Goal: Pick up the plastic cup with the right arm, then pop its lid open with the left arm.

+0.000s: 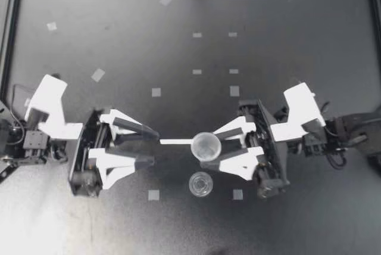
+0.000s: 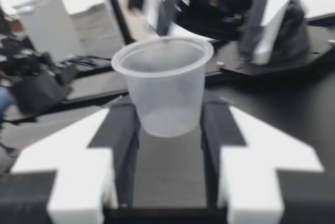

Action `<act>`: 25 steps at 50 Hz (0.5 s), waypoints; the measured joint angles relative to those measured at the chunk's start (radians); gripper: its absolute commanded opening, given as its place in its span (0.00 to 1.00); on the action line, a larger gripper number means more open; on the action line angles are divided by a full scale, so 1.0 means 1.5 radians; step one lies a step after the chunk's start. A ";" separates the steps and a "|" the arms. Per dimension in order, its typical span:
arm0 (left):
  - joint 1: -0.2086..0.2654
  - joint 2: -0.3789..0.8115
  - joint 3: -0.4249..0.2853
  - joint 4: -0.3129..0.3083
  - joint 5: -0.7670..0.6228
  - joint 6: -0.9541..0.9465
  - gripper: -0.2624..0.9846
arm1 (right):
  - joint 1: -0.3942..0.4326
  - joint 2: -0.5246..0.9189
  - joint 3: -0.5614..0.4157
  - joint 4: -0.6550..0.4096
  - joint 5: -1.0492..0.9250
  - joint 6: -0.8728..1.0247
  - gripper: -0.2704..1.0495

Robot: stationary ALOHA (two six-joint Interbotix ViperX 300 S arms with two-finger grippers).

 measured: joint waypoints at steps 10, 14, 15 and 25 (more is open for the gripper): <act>-0.001 -0.006 -0.020 0.002 0.105 0.198 0.75 | 0.006 0.000 0.000 -0.001 0.025 -0.002 0.48; 0.000 -0.005 -0.034 0.001 0.130 0.211 0.75 | 0.007 0.008 0.000 -0.001 0.027 -0.012 0.48; -0.001 -0.005 -0.036 0.002 0.133 0.212 0.75 | 0.007 0.012 0.000 -0.001 0.029 -0.016 0.48; 0.000 -0.001 -0.042 0.002 0.143 0.211 0.75 | 0.007 0.024 0.000 -0.001 0.030 -0.021 0.48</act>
